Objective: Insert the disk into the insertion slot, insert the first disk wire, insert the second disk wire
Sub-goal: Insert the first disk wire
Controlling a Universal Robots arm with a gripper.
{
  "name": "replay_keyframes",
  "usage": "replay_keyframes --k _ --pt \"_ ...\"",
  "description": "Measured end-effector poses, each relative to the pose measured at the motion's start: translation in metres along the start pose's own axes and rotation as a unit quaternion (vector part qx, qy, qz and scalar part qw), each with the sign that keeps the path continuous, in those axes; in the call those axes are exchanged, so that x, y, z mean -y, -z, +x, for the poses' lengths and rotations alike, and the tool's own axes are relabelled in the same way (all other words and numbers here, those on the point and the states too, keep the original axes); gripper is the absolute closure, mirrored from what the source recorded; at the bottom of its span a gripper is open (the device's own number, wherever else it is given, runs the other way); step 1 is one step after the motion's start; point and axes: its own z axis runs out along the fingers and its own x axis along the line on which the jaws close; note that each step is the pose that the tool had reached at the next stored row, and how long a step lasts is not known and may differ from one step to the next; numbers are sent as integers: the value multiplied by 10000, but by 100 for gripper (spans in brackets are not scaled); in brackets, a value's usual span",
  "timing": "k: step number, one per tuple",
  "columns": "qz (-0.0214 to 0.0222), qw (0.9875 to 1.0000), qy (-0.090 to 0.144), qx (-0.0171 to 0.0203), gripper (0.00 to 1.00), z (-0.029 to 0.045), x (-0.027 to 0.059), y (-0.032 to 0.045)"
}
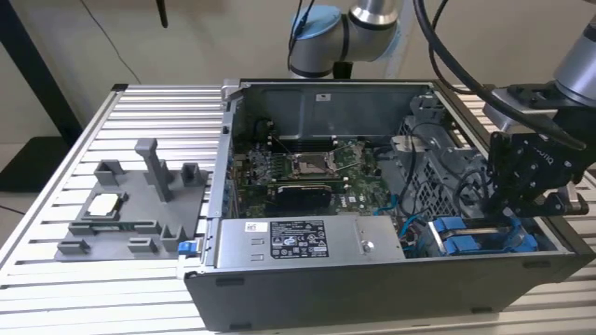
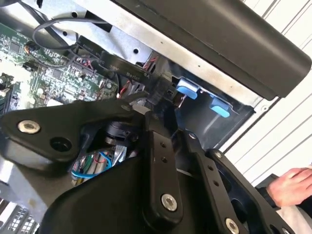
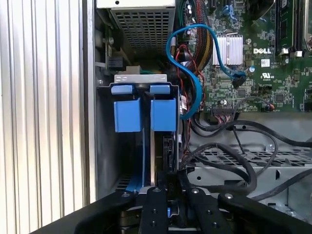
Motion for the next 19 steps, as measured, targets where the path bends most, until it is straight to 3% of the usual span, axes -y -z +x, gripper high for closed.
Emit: replay_keyframes --k 1,4,14,15,17,19 --pt "-3 10000 0 -2 74 0 0 1" --pt "-27 10000 0 0 74 2 -2 71" --pt "-49 10000 1 -2 74 5 -17 480" --pt "-49 10000 2 14 74 4 -17 494" --pt "-50 10000 5 84 74 3 -10 503" --pt "-37 9998 10 176 74 2 -6 507"
